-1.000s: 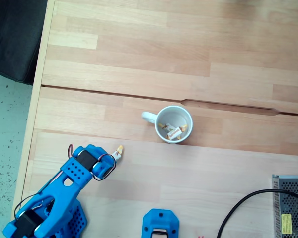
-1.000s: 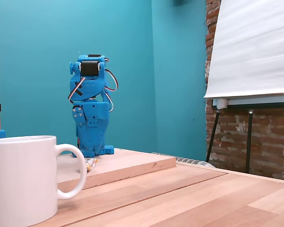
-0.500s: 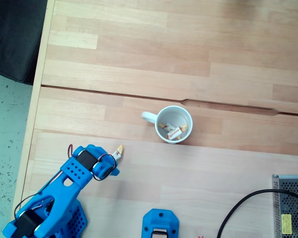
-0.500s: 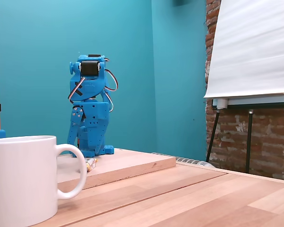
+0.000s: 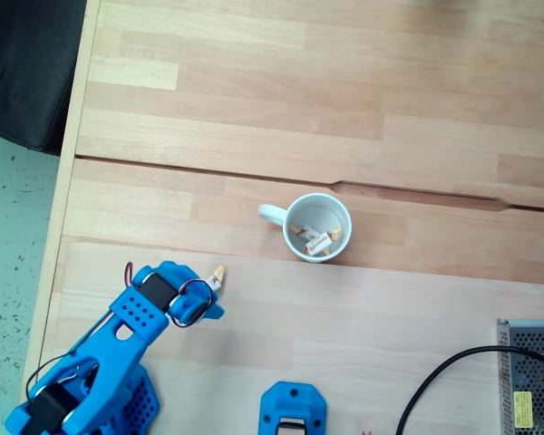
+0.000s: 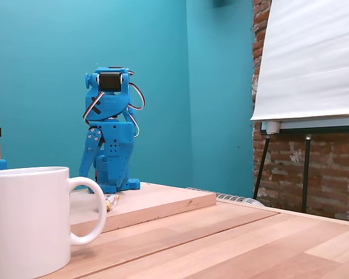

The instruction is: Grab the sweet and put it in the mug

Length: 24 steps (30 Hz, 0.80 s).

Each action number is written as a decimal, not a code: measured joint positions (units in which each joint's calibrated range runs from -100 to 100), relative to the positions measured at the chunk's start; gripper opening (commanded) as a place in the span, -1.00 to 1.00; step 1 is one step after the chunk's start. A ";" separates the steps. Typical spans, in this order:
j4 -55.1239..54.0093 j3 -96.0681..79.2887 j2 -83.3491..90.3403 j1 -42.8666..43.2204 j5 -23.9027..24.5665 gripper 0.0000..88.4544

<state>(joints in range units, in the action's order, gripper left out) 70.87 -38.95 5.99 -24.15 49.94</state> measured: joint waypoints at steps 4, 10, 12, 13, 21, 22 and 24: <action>-1.79 0.54 -0.27 0.00 1.51 -0.36; -8.30 -1.52 -0.27 0.00 2.10 -0.36; -10.25 -2.96 -0.27 0.00 2.10 -0.36; -11.23 -3.77 -0.27 0.00 2.15 -0.36; -17.09 -9.14 -0.27 3.25 3.08 -0.35; -17.33 -9.41 -0.27 3.62 3.17 -0.36; -17.90 -10.04 -0.27 4.21 3.17 -0.36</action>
<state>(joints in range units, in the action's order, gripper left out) 52.97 -48.99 5.72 -19.94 53.11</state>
